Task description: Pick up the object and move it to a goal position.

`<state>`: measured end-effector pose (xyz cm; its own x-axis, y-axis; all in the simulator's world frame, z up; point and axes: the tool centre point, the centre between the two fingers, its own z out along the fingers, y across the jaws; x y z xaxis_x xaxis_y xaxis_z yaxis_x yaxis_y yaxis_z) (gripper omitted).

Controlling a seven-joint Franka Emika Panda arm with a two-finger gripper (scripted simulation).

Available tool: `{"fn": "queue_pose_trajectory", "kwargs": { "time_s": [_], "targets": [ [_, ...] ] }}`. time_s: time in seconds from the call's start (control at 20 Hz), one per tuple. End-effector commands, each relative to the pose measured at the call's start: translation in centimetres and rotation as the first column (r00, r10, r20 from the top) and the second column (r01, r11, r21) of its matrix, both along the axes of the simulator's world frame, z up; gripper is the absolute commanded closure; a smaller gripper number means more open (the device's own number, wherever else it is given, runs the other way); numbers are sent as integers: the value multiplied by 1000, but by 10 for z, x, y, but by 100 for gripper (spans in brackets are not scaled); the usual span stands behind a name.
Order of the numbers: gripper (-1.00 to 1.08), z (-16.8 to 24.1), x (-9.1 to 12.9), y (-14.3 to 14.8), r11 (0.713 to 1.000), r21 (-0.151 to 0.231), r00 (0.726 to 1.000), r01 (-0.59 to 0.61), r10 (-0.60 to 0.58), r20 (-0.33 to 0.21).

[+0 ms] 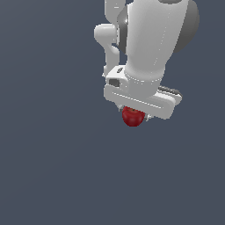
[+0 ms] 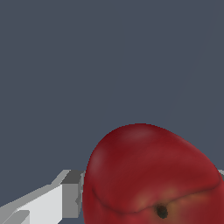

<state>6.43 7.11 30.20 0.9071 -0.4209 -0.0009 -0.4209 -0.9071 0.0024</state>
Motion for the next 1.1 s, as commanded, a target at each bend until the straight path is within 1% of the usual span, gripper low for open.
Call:
{"fn": "queue_pose_trajectory", "kwargs": {
  "time_s": [0.0, 0.55, 1.05],
  "targets": [
    [108, 21, 5, 9, 1000, 0, 1000, 1, -1, 2],
    [108, 85, 21, 38, 1000, 1, 1000, 0, 0, 2],
    [108, 117, 31, 53, 1000, 2, 1000, 0, 0, 2]
  ]
}}
